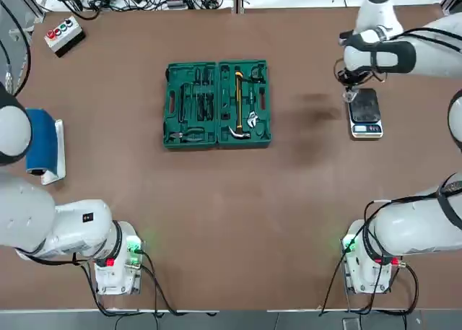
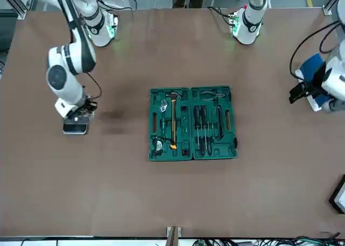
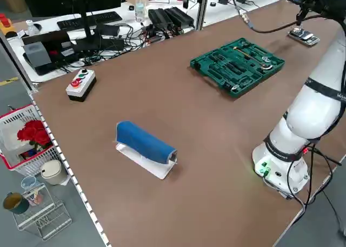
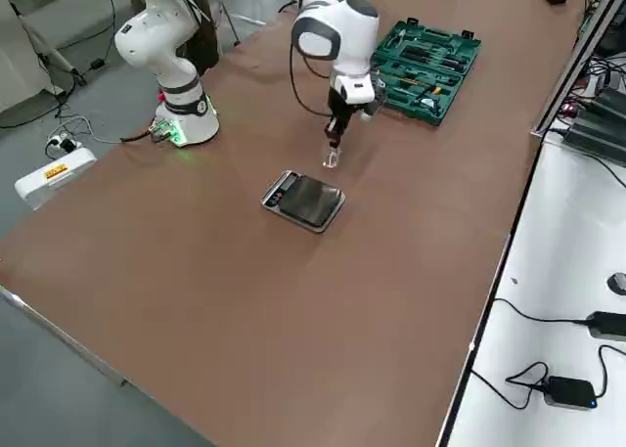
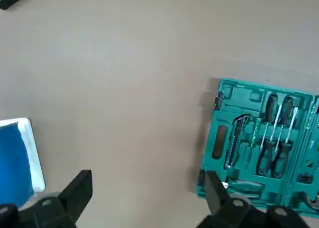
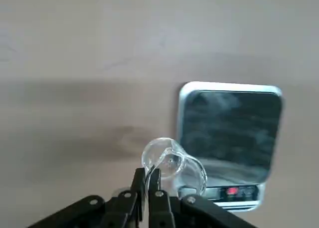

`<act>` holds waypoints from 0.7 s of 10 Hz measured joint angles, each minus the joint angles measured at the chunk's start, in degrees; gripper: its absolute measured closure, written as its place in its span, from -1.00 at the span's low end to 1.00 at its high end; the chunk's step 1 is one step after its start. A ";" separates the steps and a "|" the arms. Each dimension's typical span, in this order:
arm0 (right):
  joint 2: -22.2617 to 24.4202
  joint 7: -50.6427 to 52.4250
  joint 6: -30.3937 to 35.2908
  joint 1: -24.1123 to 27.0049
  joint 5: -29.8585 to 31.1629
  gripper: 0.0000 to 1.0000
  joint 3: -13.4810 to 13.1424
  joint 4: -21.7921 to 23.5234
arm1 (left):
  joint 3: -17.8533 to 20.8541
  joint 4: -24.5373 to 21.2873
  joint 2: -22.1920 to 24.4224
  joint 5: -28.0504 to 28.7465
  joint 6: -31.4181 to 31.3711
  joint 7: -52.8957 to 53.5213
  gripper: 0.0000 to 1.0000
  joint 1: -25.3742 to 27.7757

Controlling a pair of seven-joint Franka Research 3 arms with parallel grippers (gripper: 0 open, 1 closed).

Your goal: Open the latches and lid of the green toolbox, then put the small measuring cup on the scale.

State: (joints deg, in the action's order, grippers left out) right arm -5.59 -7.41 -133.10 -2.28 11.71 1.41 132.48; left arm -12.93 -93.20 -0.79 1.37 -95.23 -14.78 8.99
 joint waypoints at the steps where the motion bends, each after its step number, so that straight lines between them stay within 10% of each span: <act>1: 0.31 3.97 -4.08 0.18 0.79 0.87 -2.92 2.73 | -0.03 0.74 0.85 0.00 0.42 -0.66 -1.00 -0.37; 3: 0.39 10.66 -8.05 0.43 0.96 0.87 -7.53 5.48 | -0.06 3.07 1.33 -0.72 1.73 -0.76 -1.00 -0.63; 7: 0.46 12.00 -10.87 0.43 0.97 0.87 -8.30 6.61 | 0.54 3.49 1.13 -3.55 4.47 0.27 -1.00 -0.50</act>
State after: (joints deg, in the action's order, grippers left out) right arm -5.12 4.59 -143.97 -1.84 12.68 -6.89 139.09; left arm -12.39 -89.70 0.33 -2.17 -90.77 -14.51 8.49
